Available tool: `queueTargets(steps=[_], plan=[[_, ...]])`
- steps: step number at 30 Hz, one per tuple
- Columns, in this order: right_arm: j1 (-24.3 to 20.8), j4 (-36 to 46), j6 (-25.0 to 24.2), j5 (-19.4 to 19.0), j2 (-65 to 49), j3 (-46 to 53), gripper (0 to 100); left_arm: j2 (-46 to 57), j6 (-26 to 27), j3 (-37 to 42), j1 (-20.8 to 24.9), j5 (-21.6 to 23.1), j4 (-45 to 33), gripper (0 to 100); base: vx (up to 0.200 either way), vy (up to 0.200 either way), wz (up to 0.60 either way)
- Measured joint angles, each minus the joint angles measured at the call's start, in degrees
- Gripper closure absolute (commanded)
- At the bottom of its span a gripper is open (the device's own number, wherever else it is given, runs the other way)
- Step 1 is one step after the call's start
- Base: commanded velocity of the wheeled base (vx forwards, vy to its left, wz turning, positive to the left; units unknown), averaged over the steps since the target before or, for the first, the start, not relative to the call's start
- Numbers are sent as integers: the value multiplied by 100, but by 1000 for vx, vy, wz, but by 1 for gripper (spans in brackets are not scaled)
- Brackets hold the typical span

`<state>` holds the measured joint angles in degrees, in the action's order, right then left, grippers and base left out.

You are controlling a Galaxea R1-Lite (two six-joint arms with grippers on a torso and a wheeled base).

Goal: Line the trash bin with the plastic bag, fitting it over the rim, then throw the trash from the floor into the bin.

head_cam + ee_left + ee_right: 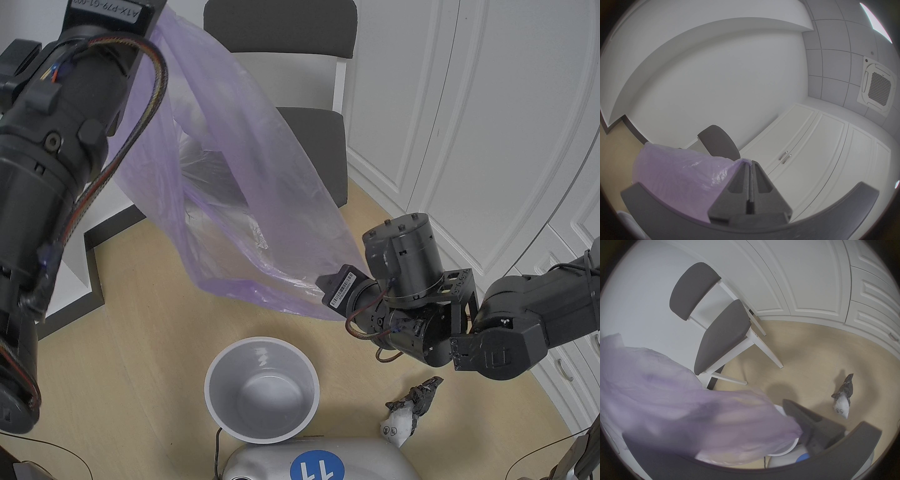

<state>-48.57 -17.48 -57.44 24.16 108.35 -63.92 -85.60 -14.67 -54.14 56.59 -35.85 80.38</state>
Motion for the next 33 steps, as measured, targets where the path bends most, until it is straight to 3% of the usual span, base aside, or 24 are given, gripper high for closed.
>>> queueTargets(steps=[6,12,21,33], plan=[[78,-13,473,46,-199,182,100,-10,-13,43,-41,50,-24,100,0,0,0],[441,-24,827,74,-480,289,100,-12,-17,334,-108,321,-200,100,0,0,0],[863,-37,1935,27,-1285,734,100,-10,-52,770,-212,440,-1385,100,0,0,0],[1073,-69,2868,24,-2371,1296,100,55,-55,1112,-271,460,-3014,100,0,0,0]])
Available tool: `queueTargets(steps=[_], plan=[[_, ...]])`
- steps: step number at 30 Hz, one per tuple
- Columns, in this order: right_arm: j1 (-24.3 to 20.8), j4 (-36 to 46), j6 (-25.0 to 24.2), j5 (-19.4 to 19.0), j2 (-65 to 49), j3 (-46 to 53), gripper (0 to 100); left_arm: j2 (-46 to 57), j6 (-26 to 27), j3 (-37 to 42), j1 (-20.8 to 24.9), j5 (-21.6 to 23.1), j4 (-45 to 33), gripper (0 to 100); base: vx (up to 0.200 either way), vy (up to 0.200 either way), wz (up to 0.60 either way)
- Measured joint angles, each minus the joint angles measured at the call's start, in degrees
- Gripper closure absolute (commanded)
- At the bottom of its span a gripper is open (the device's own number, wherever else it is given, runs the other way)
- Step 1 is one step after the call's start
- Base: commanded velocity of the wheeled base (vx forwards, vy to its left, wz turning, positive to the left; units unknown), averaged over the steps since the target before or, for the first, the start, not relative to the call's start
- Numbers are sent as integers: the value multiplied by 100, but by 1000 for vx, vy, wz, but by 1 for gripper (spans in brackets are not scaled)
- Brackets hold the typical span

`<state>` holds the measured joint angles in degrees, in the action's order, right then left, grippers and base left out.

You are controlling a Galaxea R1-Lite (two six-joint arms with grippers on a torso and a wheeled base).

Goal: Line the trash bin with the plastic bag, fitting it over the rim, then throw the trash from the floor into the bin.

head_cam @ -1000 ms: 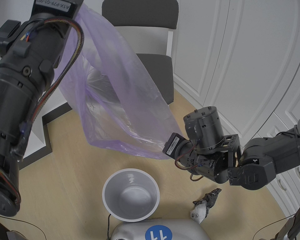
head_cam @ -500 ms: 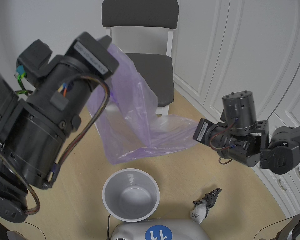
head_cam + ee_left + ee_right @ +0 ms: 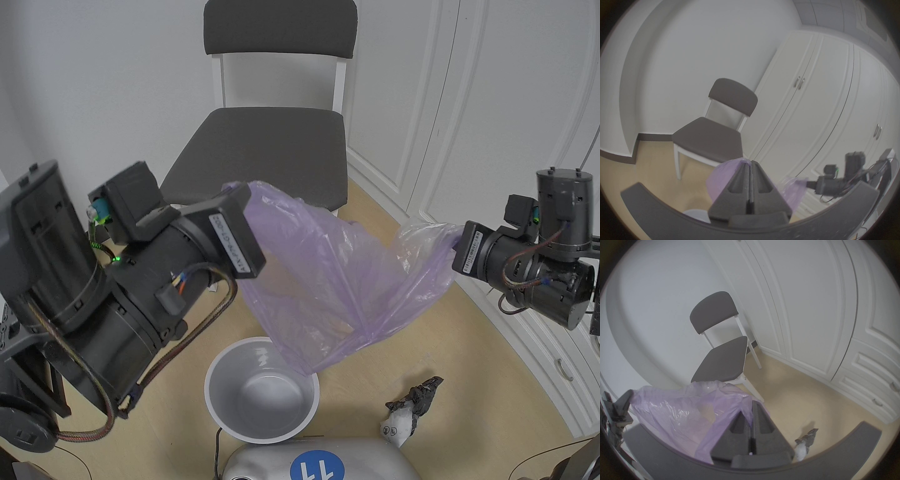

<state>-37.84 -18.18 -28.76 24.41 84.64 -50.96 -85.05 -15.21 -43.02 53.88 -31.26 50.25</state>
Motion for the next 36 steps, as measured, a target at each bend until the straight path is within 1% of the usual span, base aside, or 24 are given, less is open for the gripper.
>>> queueTargets(steps=[5,8,11,15,18,21,24,26,28,30,36], plan=[[-66,-5,660,-7,-463,394,100,49,-5,96,-50,2,-321,100,0,0,0],[-240,-27,859,-13,-722,601,100,68,0,166,-66,4,-517,100,0,0,0],[-513,-43,1015,-16,-1002,805,100,79,0,247,-74,44,-709,100,0,0,0],[-824,-24,1245,-60,-1331,1052,100,88,0,375,-77,226,-808,100,0,0,0],[-1139,-18,1437,-191,-1535,1268,100,90,-2,521,-80,488,-805,100,0,0,0],[-1648,-27,1543,-503,-1668,1559,100,90,-9,702,-96,723,-807,100,0,0,0],[-2089,-46,1473,-941,-1677,1843,100,93,-16,868,-113,863,-807,100,0,0,0],[-2330,-134,1280,-1174,-1570,1976,100,94,-17,964,-121,914,-808,100,0,0,0],[-2520,-322,1070,-1321,-1392,2086,100,94,-17,1045,-122,945,-813,100,0,0,0],[-2665,-647,906,-1404,-1192,2186,100,99,-17,1122,-124,961,-855,100,0,0,0],[-2911,-2269,566,-1526,-463,2497,100,182,2,1248,-107,986,-1267,100,0,0,0]])
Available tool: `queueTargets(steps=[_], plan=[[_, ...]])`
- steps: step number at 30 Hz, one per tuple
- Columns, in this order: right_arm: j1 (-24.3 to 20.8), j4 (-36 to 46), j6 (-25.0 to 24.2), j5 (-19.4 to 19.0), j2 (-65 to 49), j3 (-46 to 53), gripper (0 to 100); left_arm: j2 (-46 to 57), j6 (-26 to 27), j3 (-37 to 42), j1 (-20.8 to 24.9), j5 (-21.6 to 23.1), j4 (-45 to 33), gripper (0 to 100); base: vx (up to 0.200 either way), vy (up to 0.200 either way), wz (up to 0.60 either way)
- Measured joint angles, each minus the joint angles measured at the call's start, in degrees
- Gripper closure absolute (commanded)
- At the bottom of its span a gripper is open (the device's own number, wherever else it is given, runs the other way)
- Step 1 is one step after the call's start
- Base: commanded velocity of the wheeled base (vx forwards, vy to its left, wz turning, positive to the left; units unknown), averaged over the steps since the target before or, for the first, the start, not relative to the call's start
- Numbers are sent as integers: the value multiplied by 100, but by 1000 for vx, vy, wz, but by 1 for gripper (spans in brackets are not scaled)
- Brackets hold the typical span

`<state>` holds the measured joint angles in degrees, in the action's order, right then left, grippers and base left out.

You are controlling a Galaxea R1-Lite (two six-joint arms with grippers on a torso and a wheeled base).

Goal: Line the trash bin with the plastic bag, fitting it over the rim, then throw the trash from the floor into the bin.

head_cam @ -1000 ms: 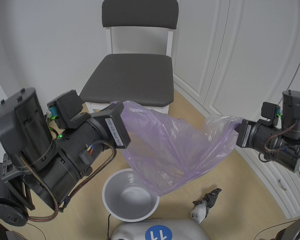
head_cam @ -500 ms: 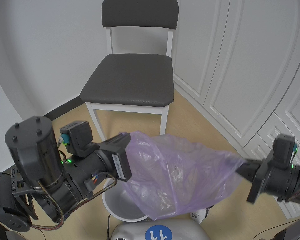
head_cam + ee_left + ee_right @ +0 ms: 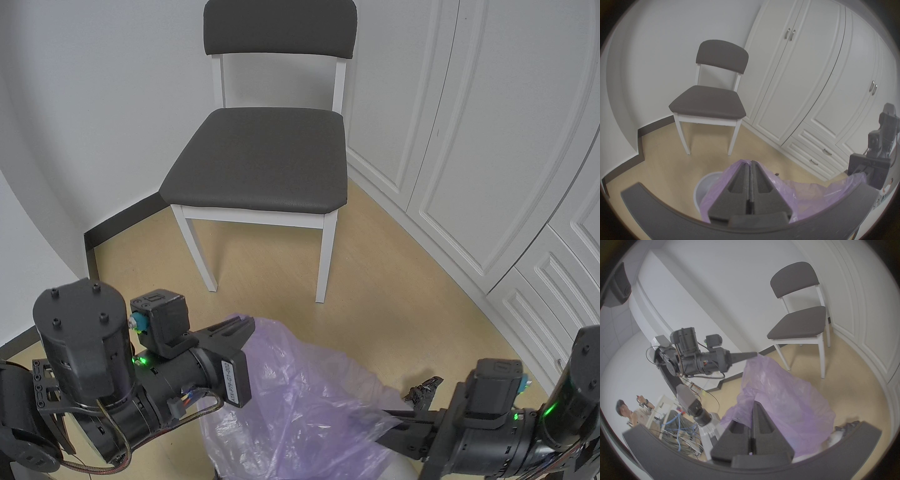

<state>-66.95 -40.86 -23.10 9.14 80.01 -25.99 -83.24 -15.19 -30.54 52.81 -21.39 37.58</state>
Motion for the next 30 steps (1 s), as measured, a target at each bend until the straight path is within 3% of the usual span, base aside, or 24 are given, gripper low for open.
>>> queueTargets(steps=[12,18,30], plan=[[-162,-2660,-1009,-9,1833,317,100,684,356,28,9,106,-1604,100,0,0,0],[-85,-2822,-1220,5,2332,319,100,1080,630,56,-80,155,-1777,100,0,0,0],[163,-2829,-1242,-17,2625,268,100,863,564,96,-110,453,-1696,100,0,0,0]])
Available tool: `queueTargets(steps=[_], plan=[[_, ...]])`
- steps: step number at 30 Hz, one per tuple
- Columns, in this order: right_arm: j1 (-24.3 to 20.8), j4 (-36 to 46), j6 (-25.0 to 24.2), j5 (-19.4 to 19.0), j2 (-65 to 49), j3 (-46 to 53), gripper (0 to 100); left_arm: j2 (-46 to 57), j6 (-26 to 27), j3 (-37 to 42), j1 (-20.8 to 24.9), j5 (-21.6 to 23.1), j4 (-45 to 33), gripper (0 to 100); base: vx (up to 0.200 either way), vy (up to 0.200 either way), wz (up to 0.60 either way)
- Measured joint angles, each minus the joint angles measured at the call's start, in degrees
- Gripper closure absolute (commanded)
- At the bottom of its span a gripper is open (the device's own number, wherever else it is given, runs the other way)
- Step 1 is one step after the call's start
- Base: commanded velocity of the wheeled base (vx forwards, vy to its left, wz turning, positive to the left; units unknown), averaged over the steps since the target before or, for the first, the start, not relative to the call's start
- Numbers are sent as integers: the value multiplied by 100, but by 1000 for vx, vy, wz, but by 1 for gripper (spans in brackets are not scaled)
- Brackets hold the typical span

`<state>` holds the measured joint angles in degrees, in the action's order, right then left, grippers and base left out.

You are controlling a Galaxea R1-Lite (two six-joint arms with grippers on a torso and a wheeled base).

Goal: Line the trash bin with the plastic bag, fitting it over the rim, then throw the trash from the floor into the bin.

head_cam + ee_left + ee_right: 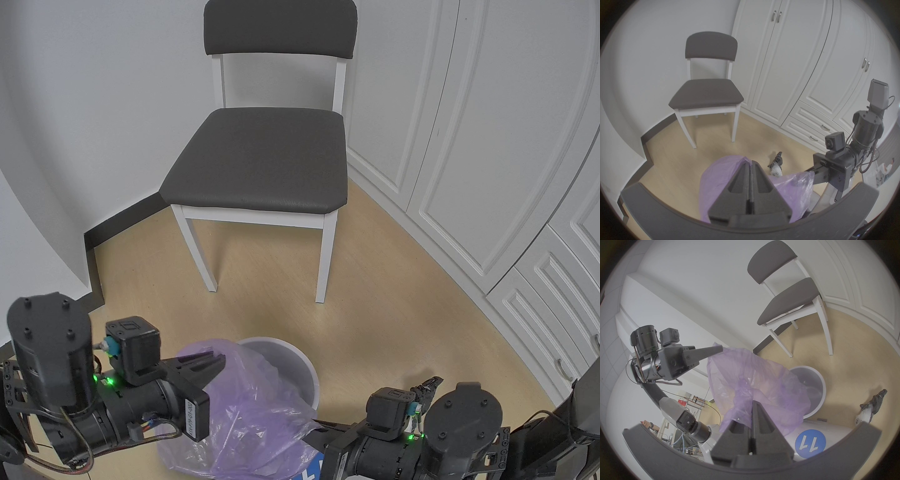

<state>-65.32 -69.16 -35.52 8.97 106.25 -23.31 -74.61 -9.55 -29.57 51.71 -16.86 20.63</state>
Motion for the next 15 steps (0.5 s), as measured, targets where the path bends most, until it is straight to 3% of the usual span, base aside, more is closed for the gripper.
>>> queueTargets(steps=[9,15], plan=[[473,-56,-88,-106,406,-166,100,-692,-394,-46,-144,118,335,100,0,0,0],[678,-725,-378,-240,891,-279,100,-1081,-422,-24,-349,132,614,100,0,0,0]])
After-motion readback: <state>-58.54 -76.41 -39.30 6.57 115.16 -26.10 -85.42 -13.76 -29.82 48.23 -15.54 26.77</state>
